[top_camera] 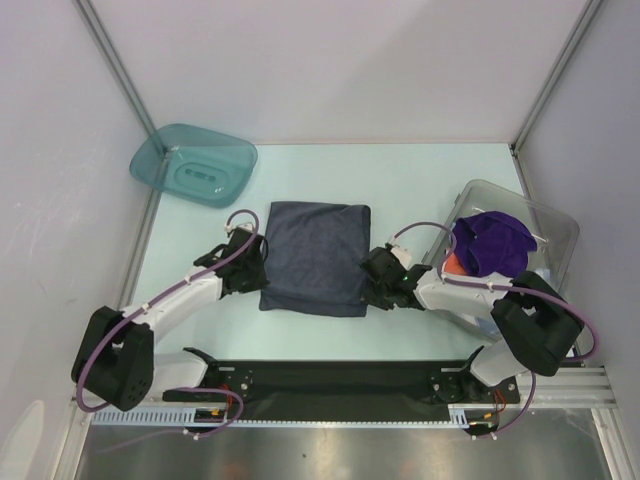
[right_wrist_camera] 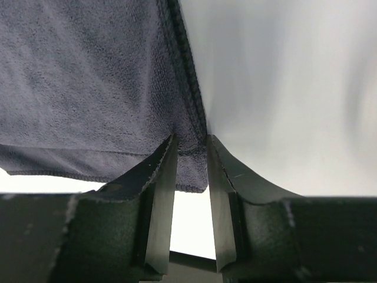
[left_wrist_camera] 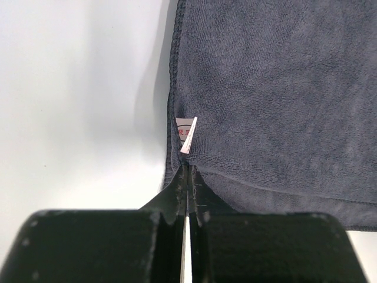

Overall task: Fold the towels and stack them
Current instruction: Fold the towel

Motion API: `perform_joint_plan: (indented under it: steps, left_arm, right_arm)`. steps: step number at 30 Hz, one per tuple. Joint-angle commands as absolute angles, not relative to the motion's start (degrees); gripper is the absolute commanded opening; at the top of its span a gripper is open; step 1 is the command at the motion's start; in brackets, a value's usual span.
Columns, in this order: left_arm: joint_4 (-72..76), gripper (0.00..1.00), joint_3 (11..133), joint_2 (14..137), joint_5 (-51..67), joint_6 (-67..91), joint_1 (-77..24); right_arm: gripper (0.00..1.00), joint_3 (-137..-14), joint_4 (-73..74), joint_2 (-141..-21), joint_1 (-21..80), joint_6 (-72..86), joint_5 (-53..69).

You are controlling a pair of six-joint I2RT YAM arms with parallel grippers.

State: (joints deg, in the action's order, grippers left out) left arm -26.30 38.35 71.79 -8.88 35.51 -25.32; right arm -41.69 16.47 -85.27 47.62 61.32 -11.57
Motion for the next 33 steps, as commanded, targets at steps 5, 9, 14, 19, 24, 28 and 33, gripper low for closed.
perform_joint_plan:
  steps: [5, 9, 14, 19, 24, 28, 33]
  left_arm:
    - [-26.28, 0.0, 38.14, 69.61, -10.11, 36.56, -24.96]
    - [-26.63, 0.0, 38.41, 69.43, -10.2, 36.65, -24.96]
    - [-28.3, 0.0, 40.69, 69.61, -11.16, 36.56, -24.87]
    - [-28.48, 0.0, 41.05, 69.43, -11.16, 37.09, -24.96]
    - [-28.3, 0.0, 40.43, 69.17, -10.99, 36.91, -24.96]
    - [-28.21, 0.0, 40.52, 69.0, -10.72, 36.74, -24.96]
    - [-28.91, 0.0, 41.39, 69.08, -10.28, 36.56, -24.87]
  right_arm:
    - [0.21, -42.18, 17.14, -85.25, 48.43, 62.76, -15.55]
    - [0.05, -43.33, 19.24, -84.2, 48.51, 61.88, -17.66]
    - [0.0, -45.26, 22.23, -82.88, 48.69, 59.6, -19.34]
    - [0.18, -45.97, 23.12, -82.79, 49.04, 58.89, -20.04]
    - [0.05, -45.18, 20.57, -83.14, 49.31, 58.36, -19.77]
    - [0.06, -45.97, 21.36, -83.5, 49.83, 57.75, -20.47]
    - [0.0, -46.93, 21.62, -82.27, 50.45, 56.34, -21.62]
